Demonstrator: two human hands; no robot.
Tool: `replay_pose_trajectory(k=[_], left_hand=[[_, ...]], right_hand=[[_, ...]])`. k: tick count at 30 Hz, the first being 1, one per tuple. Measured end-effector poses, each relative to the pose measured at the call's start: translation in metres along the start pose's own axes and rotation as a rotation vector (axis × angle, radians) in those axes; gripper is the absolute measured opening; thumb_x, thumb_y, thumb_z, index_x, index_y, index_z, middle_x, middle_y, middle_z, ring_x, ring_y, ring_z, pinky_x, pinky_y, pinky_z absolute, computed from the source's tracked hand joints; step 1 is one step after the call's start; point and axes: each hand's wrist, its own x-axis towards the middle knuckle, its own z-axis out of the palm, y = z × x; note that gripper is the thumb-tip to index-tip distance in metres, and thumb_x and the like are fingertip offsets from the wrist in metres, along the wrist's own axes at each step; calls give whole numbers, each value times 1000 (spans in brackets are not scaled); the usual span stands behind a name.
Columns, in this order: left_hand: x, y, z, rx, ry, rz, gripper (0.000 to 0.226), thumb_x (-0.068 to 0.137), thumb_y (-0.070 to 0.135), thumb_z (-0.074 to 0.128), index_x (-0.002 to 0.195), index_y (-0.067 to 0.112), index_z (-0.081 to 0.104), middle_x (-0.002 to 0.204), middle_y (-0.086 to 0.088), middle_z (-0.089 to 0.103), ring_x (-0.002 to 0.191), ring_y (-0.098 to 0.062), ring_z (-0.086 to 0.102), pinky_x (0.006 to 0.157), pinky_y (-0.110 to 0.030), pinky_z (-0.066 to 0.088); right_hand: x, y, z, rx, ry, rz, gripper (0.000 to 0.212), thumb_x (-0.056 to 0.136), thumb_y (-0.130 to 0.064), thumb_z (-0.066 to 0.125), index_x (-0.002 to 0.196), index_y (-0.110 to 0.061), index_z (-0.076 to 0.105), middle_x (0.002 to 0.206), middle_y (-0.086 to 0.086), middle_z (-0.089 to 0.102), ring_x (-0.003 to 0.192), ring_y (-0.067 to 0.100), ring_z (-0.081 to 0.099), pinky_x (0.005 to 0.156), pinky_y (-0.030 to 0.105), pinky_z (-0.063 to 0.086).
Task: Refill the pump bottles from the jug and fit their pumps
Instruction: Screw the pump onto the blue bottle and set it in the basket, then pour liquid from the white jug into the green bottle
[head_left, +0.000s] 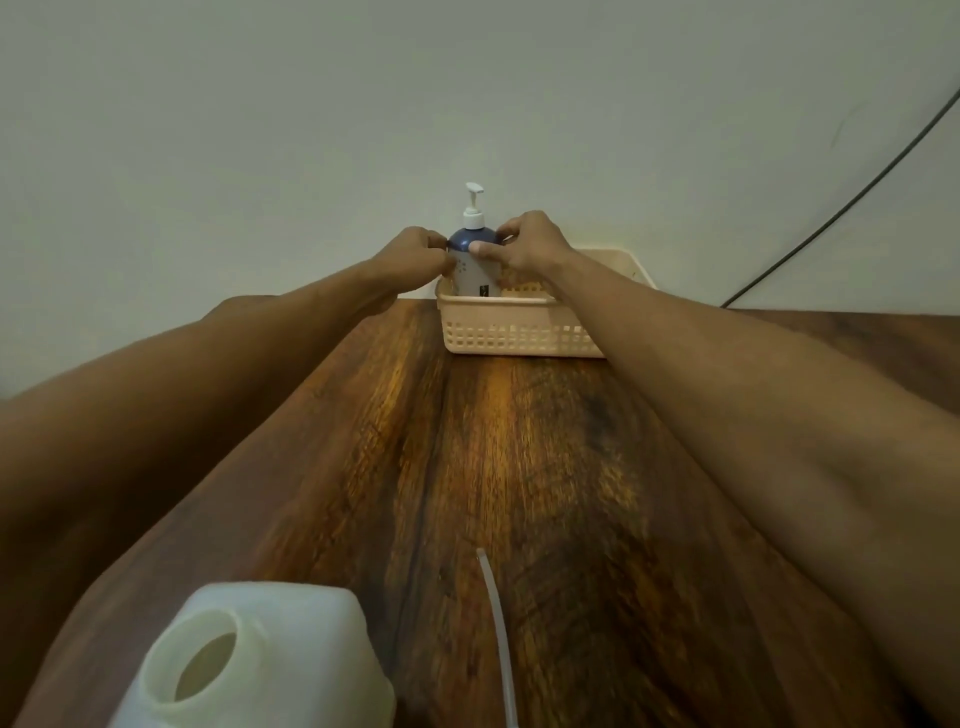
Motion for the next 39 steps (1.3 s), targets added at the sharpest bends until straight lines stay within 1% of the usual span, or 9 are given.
replay_pose_trajectory(k=[4, 6, 9, 13, 18, 21, 25, 31, 39], left_hand=[[-12, 9, 1, 11, 81, -33, 24, 96, 15, 57, 112, -3, 62, 106, -27, 57, 106, -35, 61, 88, -36, 52], [-21, 15, 0, 37, 132, -41, 48, 95, 19, 59, 129, -14, 51, 131, -37, 51, 125, -47, 51, 106, -53, 46], [-36, 25, -7, 54, 171, -4, 63, 96, 28, 62, 141, -11, 44, 148, -34, 43, 138, -47, 43, 112, -59, 39], [-66, 44, -20, 44, 181, 45, 64, 94, 33, 66, 149, 6, 47, 156, -14, 46, 143, -30, 45, 116, -48, 42], [-119, 84, -35, 18, 167, 110, 68, 92, 30, 67, 153, 11, 44, 159, -9, 45, 145, -25, 43, 115, -40, 40], [-153, 113, -42, 37, 127, 163, 57, 93, 30, 66, 144, 11, 52, 153, -8, 50, 141, -26, 48, 107, -36, 43], [-205, 146, -46, 19, 62, 200, 67, 94, 27, 67, 155, 15, 41, 157, -3, 47, 142, -23, 47, 117, -47, 42], [-279, 163, -41, 2, 2, 267, 60, 97, 26, 66, 152, 19, 45, 150, 1, 55, 134, -20, 55, 113, -41, 48], [-363, 153, -42, -95, 4, 294, 56, 93, 31, 70, 145, 19, 53, 141, 3, 63, 130, -18, 58, 113, -41, 46]], right_hand=[[-4, -7, -8, -47, -37, -14, 73, 90, -47, 82, 139, 2, 60, 137, 17, 67, 124, 33, 65, 106, 50, 55], [-8, -12, -14, -95, -31, -23, 80, 88, -54, 81, 139, 3, 58, 142, 20, 64, 128, 34, 62, 109, 51, 53], [-17, -19, -27, -129, -66, -9, 86, 89, -61, 76, 142, 2, 55, 147, 20, 59, 128, 34, 62, 106, 50, 57], [-41, -30, -55, -106, -111, 9, 94, 89, -66, 73, 153, -3, 45, 158, 15, 50, 134, 33, 57, 102, 46, 59], [-90, -51, -100, -63, -128, -10, 97, 90, -62, 74, 161, -8, 37, 168, 11, 38, 147, 32, 48, 99, 41, 58], [-127, -63, -126, -72, -141, -45, 95, 89, -63, 74, 161, -11, 38, 167, 10, 41, 146, 30, 49, 102, 42, 57], [-187, -79, -157, -122, -144, -121, 89, 92, -63, 70, 160, -13, 42, 164, 10, 47, 144, 30, 51, 108, 43, 54], [-279, -77, -202, -82, -145, -171, 82, 94, -61, 68, 159, -17, 45, 159, 8, 53, 143, 28, 53, 115, 50, 50], [-367, -40, -247, 33, -121, -203, 80, 87, -66, 73, 152, -24, 55, 148, 1, 63, 135, 19, 60, 107, 44, 55]])
